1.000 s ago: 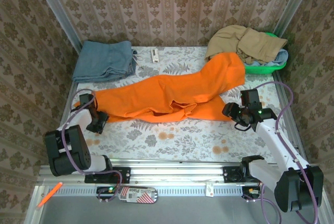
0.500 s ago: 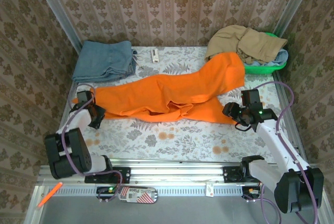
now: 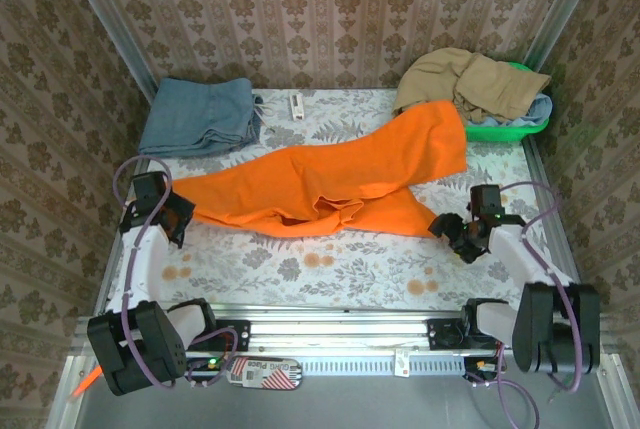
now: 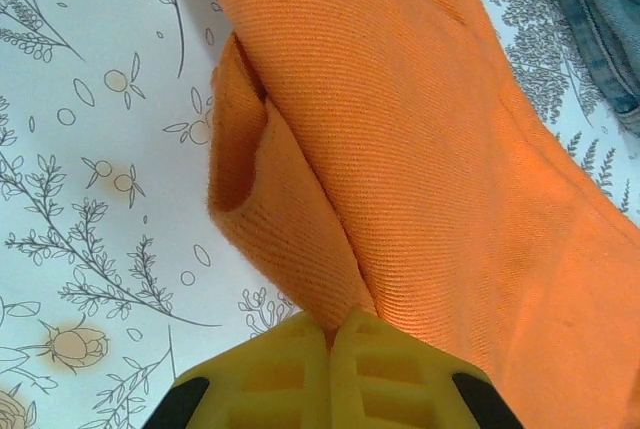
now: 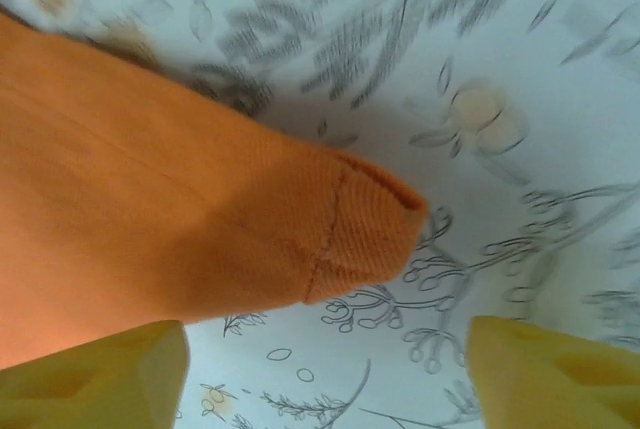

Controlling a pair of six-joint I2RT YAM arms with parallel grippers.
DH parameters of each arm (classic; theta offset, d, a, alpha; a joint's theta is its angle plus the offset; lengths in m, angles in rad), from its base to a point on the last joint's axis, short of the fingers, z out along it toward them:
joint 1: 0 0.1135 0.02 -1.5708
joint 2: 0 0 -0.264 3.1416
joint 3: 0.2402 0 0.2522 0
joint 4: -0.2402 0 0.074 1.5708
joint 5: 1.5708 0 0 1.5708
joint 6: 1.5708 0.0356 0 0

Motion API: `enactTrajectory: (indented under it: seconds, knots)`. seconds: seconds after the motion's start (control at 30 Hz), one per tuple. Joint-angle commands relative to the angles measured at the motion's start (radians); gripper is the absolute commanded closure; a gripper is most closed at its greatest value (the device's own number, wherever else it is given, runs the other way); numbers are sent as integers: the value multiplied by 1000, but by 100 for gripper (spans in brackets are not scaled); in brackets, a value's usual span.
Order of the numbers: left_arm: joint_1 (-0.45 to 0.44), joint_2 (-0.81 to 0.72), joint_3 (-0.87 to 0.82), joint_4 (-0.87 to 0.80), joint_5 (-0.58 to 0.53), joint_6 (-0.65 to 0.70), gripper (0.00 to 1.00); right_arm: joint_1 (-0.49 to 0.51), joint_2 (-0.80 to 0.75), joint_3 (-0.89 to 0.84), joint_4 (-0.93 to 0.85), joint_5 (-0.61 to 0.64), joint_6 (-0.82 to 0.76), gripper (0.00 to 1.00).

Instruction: Fold and stack the trousers

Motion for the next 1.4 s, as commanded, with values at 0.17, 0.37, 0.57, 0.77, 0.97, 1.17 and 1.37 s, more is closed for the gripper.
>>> enactTrajectory:
  seconds: [0.17, 0.37, 0.57, 0.77, 0.97, 1.17, 1.37]
  knots:
    - [11, -2, 45, -15, 38, 36, 100, 4, 42, 9, 164, -98, -32, 51]
    - [11, 3, 61, -18, 50, 33, 100, 7, 51, 41, 167, -17, -32, 31]
    - [11, 6, 70, -18, 55, 38, 100, 16, 112, 85, 200, 46, -35, 37]
    - [15, 2, 78, -26, 61, 47, 100, 38, 153, 153, 210, 91, -50, 46]
    - [18, 5, 87, -27, 75, 50, 100, 47, 123, 164, 205, 99, -67, 85]
    - [25, 1, 119, -44, 82, 56, 100, 50, -1, 191, 141, 138, -72, 100]
    - [31, -8, 171, -76, 99, 62, 100, 51, -131, 251, 53, 214, -63, 100]
